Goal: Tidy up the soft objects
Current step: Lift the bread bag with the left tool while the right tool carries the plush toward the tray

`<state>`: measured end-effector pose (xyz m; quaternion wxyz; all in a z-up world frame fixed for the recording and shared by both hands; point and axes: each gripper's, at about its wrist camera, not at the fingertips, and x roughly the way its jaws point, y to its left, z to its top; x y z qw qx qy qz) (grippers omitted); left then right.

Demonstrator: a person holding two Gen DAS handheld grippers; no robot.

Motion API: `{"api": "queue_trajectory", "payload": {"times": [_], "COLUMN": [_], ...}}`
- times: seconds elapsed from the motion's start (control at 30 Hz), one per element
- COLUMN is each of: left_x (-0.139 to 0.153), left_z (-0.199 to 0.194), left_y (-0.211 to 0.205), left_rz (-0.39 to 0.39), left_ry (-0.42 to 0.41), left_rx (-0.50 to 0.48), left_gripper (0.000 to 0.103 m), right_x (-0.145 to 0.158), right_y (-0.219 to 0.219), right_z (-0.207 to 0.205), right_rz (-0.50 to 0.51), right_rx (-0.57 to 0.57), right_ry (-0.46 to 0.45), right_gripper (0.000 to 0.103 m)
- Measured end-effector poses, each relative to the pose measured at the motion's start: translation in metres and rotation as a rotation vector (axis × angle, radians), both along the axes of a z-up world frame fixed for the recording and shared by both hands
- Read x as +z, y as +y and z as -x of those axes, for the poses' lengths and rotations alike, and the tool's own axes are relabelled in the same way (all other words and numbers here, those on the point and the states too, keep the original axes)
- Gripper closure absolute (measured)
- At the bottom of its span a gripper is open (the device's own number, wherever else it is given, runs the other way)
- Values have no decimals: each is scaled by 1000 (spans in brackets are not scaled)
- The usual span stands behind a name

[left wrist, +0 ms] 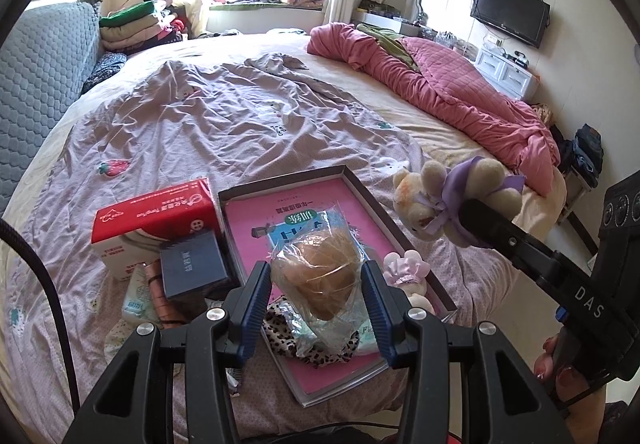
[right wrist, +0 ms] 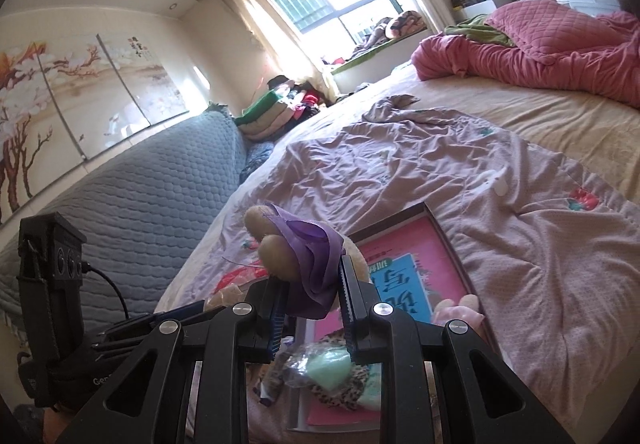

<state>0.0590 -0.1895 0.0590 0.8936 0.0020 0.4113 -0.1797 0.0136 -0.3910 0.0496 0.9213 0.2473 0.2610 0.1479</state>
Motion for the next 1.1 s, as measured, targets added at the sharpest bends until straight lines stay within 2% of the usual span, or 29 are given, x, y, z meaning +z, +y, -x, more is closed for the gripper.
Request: {"api": "queue_trajectory", "payload": {"times": [0.4,1.1], "left_x": [-26,-74], "left_z": [-20,-55], "left_y": [-16,-48], "left_rz": [-20,-33], "left_ry": [60,156], "left_rx": [-15,-54], "left_gripper": [57,57], "right_x": [-17,-55], "right_y": [-14,-25], "right_z": [-5,-23], "right_rz": [51,74], "right_rx": [-38,-37], "right_ry": [33,106], "right_gripper": [79,79]}}
